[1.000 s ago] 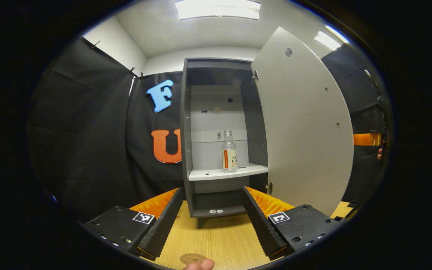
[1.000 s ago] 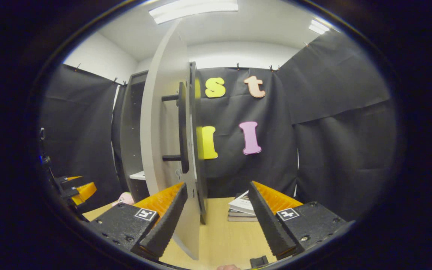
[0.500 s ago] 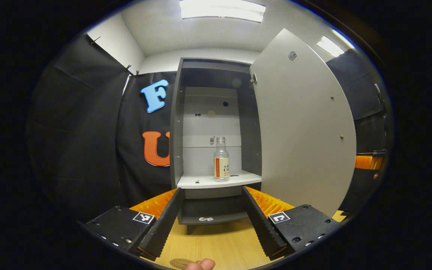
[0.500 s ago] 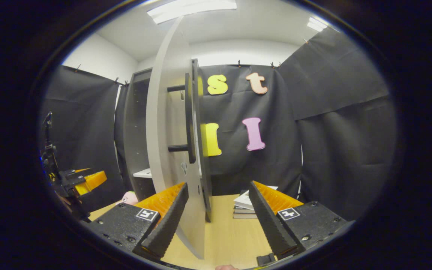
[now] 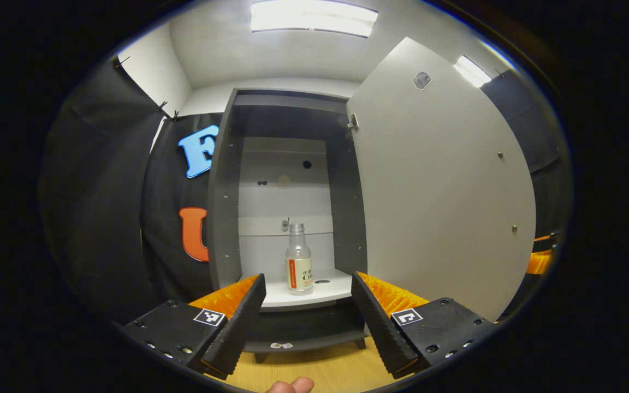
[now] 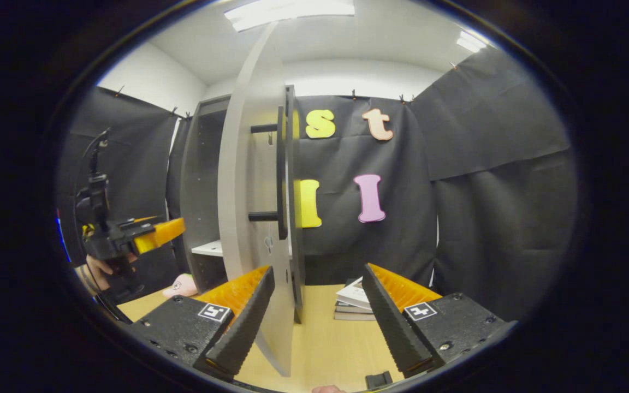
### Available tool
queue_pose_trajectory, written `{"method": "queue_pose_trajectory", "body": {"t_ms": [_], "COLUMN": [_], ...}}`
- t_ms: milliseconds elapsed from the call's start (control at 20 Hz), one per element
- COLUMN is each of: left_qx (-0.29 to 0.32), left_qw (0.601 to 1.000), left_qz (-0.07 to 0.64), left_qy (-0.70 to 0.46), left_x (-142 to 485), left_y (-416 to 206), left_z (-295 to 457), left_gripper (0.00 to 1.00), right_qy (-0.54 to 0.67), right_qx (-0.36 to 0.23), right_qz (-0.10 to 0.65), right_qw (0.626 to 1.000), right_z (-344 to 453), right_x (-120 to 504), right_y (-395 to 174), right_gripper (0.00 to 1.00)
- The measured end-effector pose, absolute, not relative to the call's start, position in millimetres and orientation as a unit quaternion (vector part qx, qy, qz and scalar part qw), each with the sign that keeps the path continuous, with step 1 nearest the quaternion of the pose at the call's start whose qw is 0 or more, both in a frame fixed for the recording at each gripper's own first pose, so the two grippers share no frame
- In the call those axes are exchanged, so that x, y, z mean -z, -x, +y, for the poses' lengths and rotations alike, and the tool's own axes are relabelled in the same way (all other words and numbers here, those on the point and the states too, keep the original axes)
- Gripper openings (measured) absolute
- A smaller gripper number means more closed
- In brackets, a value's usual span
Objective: Open the cabinet door with the right hand, grasp the bottle in the cabinet with the left hand and place it on the coaster, then close the cabinet door with the right hand.
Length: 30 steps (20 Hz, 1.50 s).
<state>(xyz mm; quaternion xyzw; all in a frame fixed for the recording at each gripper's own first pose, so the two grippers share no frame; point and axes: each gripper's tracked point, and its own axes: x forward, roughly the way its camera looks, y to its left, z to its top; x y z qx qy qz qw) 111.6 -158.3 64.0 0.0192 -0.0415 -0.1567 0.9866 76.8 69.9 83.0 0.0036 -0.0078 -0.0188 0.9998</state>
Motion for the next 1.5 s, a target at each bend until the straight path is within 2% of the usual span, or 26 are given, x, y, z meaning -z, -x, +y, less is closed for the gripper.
{"method": "queue_pose_trajectory", "body": {"t_ms": [250, 600, 700, 1200, 1250, 1300, 1350, 1400, 1450, 1500], "left_qx": [0.16, 0.157, 0.144, 0.132, 0.137, 0.139, 0.145, 0.146, 0.148, 0.15], "left_qw": [0.984, 0.985, 0.987, 0.99, 0.989, 0.989, 0.988, 0.988, 0.988, 0.988], "left_qz": [-0.067, -0.033, -0.026, -0.003, -0.003, 0.0, 0.005, 0.007, 0.005, 0.001], "left_qy": [-0.03, -0.065, -0.071, -0.05, -0.049, -0.048, -0.047, -0.049, -0.048, -0.044], "left_x": [-86, -56, -49, -35, -37, -35, -32, -31, -33, -36], "left_y": [-199, -315, -338, -381, -382, -383, -382, -382, -382, -380], "left_z": [-177, -198, -195, -185, -188, -190, -193, -194, -196, -196], "left_gripper": [0.96, 0.96, 0.96, 0.96, 1.0, 0.92, 0.74, 0.71, 0.64, 0.63], "right_qy": [-0.008, -0.026, -0.023, -0.022, -0.021, -0.019, -0.017, -0.016, -0.016, -0.016], "right_qx": [0.017, 0.014, 0.017, 0.038, 0.04, 0.041, 0.042, 0.042, 0.043, 0.044], "right_qz": [-0.002, 0.001, -0.001, -0.007, -0.004, -0.004, -0.004, -0.003, -0.003, -0.001], "right_qw": [1.0, 1.0, 1.0, 0.999, 0.999, 0.999, 0.999, 0.999, 0.999, 0.999], "right_z": [70, 68, 67, 60, 60, 60, 60, 59, 59, 58], "right_x": [-82, -81, -82, -84, -82, -82, -82, -82, -81, -81], "right_y": [-77, -81, -84, -94, -93, -93, -94, -95, -95, -95], "right_gripper": [0.98, 1.0, 0.98, 1.0, 0.97, 1.0, 0.98, 0.98, 0.98, 0.98]}}
